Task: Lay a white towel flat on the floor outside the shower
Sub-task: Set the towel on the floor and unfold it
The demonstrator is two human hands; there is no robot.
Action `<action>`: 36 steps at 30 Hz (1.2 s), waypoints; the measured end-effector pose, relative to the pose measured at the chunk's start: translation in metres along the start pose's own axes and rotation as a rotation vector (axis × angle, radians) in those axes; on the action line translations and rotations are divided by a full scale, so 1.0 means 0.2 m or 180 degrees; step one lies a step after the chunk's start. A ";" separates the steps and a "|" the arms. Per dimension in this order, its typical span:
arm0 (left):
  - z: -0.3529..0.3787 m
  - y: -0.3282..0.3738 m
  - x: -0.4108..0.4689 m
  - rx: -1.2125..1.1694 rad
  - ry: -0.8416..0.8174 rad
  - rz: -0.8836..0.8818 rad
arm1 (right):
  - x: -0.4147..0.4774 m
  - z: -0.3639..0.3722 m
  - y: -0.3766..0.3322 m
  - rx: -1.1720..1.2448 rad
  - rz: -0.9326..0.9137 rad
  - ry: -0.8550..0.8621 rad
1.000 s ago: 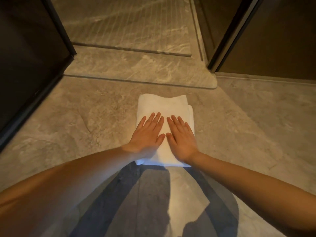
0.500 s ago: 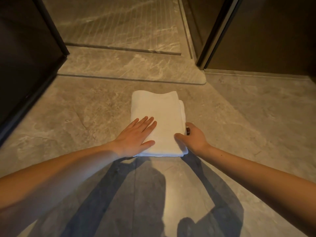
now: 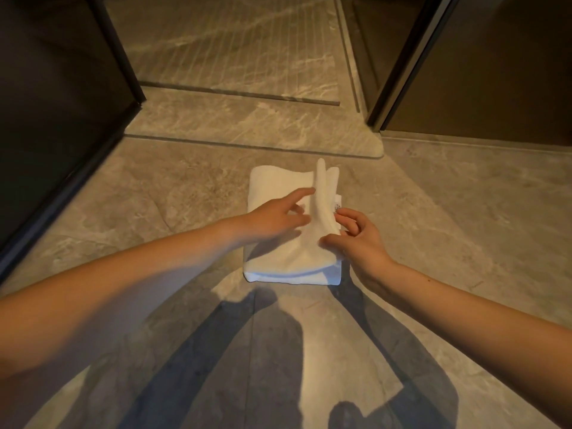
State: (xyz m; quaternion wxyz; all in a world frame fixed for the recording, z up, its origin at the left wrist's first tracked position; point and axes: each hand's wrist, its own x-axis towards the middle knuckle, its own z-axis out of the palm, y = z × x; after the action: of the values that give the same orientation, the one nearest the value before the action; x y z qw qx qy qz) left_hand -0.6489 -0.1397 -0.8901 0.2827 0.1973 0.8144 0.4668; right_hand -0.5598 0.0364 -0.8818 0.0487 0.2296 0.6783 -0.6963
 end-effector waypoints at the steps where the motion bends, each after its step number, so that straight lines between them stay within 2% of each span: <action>1: 0.00 0.05 0.02 -0.0440 0.0001 -0.0052 | 0.00 0.01 0.00 0.0124 0.0038 -0.0097; 3: 0.00 0.13 0.04 -0.0751 -0.0099 -0.0161 | -0.01 0.04 -0.01 0.0221 0.0054 -0.0298; 6: 0.02 0.20 0.07 -0.0510 -0.0201 -0.0380 | -0.02 0.05 -0.01 0.0163 0.0034 -0.0491; 9: 0.03 0.19 0.10 -0.0514 -0.0072 -0.0614 | -0.03 0.04 -0.02 0.0252 0.0154 -0.0619; 14: -0.04 0.10 0.07 -0.0832 0.0044 -0.0783 | 0.02 0.03 -0.02 0.0651 0.0365 -0.0373; 16: -0.08 0.05 0.03 -0.0862 0.0003 -0.0760 | 0.04 0.02 0.02 0.0104 0.0106 -0.0252; 18: -0.12 0.01 -0.01 -0.0947 -0.0055 -0.0684 | 0.08 0.00 0.08 -0.1009 -0.0414 -0.0370; 21: -0.21 -0.04 -0.08 -0.1071 -0.0063 -0.0552 | 0.15 -0.01 0.15 -0.2932 -0.0974 -0.0873; 24: -0.35 -0.08 -0.16 -0.1001 0.0040 -0.0520 | 0.21 0.03 0.21 -0.3977 -0.1177 -0.1340; 29: -0.60 -0.17 -0.36 -0.0693 0.0223 -0.0526 | 0.30 0.03 0.25 -0.4285 -0.1034 -0.1499; 36: -0.74 -0.44 -0.55 -0.0123 0.0828 -0.0758 | 0.31 0.01 0.26 -0.4393 -0.1085 -0.1520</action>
State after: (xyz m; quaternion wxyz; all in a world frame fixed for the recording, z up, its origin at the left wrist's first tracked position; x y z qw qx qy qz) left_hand -0.6650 -0.3431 -0.8769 0.2321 0.0320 0.8526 0.4672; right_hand -0.5963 0.0451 -0.9549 0.2189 -0.1187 0.9581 -0.1415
